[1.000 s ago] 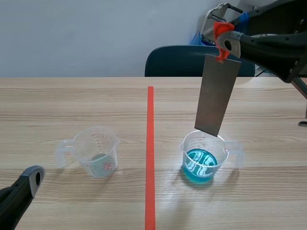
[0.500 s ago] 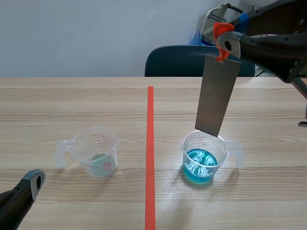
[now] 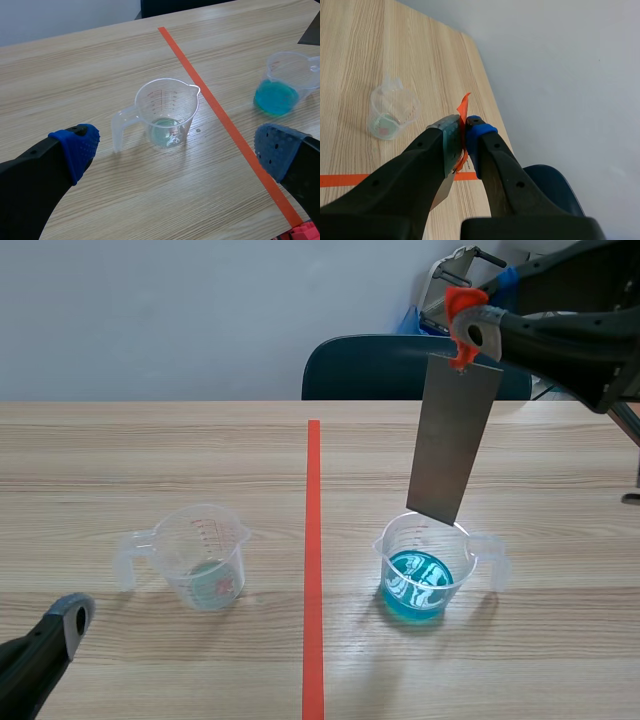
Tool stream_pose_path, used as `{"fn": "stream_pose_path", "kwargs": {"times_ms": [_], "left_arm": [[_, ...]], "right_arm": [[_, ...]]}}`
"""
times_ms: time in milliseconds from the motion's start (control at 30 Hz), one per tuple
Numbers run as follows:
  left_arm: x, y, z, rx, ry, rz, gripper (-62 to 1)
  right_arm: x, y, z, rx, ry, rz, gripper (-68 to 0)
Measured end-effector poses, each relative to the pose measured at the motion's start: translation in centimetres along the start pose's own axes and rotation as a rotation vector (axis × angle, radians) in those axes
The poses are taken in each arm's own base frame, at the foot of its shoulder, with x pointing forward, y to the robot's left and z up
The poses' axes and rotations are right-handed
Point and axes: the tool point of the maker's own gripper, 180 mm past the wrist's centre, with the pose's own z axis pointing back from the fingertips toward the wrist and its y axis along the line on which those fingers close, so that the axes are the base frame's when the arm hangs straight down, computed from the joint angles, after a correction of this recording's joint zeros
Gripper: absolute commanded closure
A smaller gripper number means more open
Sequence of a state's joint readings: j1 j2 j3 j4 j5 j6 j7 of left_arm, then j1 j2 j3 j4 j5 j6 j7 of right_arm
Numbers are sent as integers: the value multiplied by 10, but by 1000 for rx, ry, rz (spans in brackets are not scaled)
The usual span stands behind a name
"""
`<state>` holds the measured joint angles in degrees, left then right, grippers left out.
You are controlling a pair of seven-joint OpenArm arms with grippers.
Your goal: Do the redox reaction experiment
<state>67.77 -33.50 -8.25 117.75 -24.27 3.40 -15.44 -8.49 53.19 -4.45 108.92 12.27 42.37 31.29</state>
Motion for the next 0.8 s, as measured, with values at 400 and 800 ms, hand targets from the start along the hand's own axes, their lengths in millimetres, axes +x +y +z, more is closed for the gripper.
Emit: {"fn": "stream_pose_path", "kwargs": {"times_ms": [400, 800], "left_arm": [[0, 0, 0, 0, 0, 0, -623], [0, 0, 0, 0, -1, 0, -623]], "right_arm": [[-6, 0, 0, -2, 33, -1, -8], [-8, -1, -17, -33, 21, 3, -8]]}}
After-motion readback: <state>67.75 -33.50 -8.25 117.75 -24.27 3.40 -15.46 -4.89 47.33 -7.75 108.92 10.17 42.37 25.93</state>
